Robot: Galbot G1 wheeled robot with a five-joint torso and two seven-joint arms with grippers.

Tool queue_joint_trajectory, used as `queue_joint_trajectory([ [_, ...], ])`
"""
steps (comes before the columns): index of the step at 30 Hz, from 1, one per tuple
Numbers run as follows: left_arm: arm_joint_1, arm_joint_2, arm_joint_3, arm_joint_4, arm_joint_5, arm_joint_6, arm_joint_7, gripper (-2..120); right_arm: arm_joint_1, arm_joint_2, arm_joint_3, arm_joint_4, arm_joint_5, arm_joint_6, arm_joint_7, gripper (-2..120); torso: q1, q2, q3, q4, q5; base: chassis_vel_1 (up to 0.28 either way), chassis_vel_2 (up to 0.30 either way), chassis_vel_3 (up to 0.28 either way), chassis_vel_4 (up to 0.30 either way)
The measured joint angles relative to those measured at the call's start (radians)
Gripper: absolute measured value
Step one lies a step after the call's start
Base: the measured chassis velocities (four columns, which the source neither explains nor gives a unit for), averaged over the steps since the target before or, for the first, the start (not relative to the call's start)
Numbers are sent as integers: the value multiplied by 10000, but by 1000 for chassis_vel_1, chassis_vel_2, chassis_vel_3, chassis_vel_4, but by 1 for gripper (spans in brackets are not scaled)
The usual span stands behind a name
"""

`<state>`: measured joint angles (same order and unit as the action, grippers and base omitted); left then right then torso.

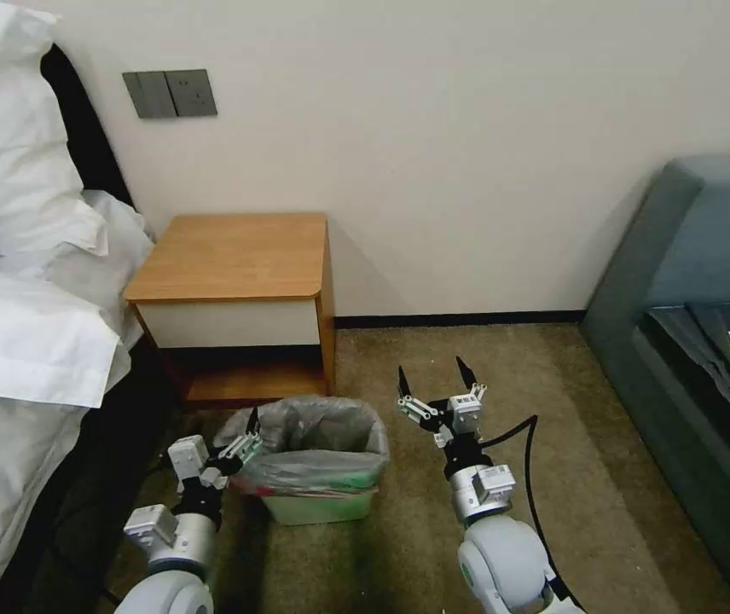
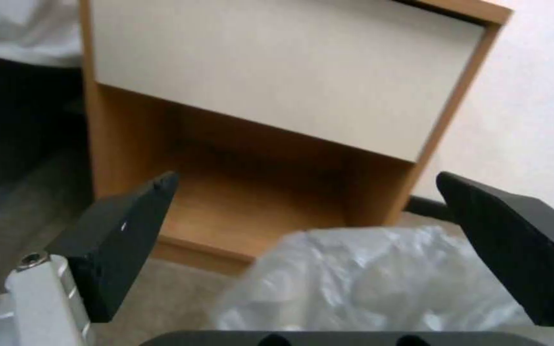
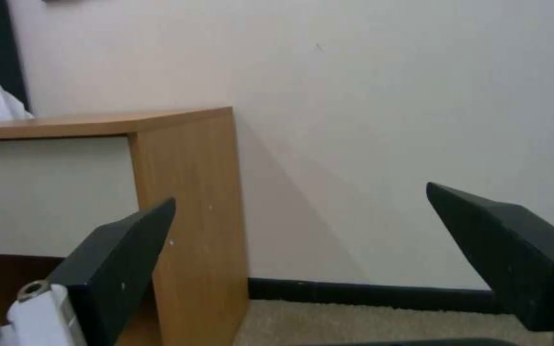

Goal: Pick up the garbage bag from the table and place it over the trash can.

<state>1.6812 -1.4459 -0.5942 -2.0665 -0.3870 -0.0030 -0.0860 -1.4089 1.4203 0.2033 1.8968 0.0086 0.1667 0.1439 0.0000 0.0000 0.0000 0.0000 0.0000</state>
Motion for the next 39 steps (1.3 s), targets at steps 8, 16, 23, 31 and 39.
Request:
queue_joint_trajectory([
  [8, -263, 105, 5, 319, 67, -837, 610, 100, 32, 99, -80, 59, -15, 18, -5, 100, 0, 0, 0, 0, 0, 0, 0, 0, 0],
  [16, -555, 277, -131, 851, 492, -2057, 1388, 100, -192, 257, 260, -38, -684, 491, -233, 100, 0, 0, 0, 0, -1, 0, 0, 0, 0],
  [23, -637, 340, -175, 982, 620, -2412, 1537, 100, -416, 390, 557, -166, -1072, 755, -177, 100, 0, 0, 0, 0, 0, 0, 0, 0, 0],
  [31, -644, 331, -164, 986, 632, -2412, 1538, 100, -456, 420, 580, -197, -1142, 797, -143, 100, 0, 0, 0, 0, 0, 0, 0, 0, 0],
  [39, -643, 331, -157, 986, 632, -2394, 1528, 100, -454, 418, 578, -198, -1140, 798, -135, 100, 0, 0, 0, 0, 0, 0, 0, 0, 0],
])
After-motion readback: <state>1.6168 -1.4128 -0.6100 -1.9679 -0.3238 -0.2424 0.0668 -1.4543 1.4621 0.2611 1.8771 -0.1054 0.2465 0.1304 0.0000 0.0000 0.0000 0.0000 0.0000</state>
